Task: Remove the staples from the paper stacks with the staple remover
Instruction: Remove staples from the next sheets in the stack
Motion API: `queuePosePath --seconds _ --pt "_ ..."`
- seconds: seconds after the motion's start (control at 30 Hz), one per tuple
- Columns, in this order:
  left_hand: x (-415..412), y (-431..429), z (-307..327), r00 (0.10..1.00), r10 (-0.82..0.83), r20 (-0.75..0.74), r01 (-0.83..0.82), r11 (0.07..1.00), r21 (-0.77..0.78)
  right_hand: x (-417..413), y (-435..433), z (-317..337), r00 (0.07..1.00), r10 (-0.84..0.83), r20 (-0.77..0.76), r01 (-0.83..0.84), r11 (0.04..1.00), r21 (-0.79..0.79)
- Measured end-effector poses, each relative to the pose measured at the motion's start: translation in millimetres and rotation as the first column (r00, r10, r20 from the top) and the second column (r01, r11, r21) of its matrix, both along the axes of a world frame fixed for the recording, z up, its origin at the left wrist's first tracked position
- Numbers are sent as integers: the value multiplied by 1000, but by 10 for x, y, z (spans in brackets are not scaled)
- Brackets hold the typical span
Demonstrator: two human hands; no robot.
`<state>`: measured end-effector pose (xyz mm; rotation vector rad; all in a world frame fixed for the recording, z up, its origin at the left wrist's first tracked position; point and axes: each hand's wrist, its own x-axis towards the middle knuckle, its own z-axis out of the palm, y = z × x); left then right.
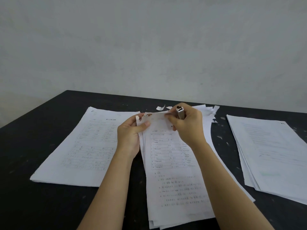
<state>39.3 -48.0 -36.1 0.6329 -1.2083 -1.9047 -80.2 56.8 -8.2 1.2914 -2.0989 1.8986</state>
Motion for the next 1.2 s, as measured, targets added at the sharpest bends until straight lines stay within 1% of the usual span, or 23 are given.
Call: queuePosePath --seconds 0.1,0.2,0.3,0.37,0.53,0.6,0.73,0.83,0.9,1.0,1.07,1.1,1.2 --pt "19 -22 10 998 -23 -61 24 1000 12 41 76 -85 988 -63 -143 61 998 -17" --pt "31 9 25 991 -90 -101 86 996 -36 88 142 -175 953 -143 -265 122 988 -94" --pt "29 51 40 986 -141 -91 130 985 -117 159 161 -242 869 -216 -446 187 976 -108" --pt "27 55 36 987 -142 -70 127 976 -178 195 155 -267 815 -234 -530 216 972 -97" --pt "54 27 20 989 -140 -54 120 953 -277 249 190 -216 728 -236 -644 239 967 -85" --pt "60 19 14 989 -149 -24 133 938 -321 258 206 -223 710 -231 -666 241 967 -78" --pt "62 28 -1 987 -154 42 158 903 -400 234 230 -315 734 -235 -637 265 963 -51" --pt "64 42 5 987 -139 82 160 887 -434 232 243 -351 732 -238 -638 272 961 -47" --pt "58 48 15 988 -142 60 154 891 -426 219 238 -357 735 -243 -633 272 961 -53" --pt "44 75 28 988 -152 30 153 920 -362 216 206 -346 780 -226 -583 242 969 -51" --pt "35 87 42 984 -171 53 179 939 -295 204 142 -301 827 -221 -517 233 972 -42" --pt "30 94 48 983 -165 78 181 945 -273 197 97 -270 859 -214 -466 238 971 -6" --pt "-9 116 54 989 -56 136 83 976 -201 209 -40 -195 955 -144 -259 195 963 184"
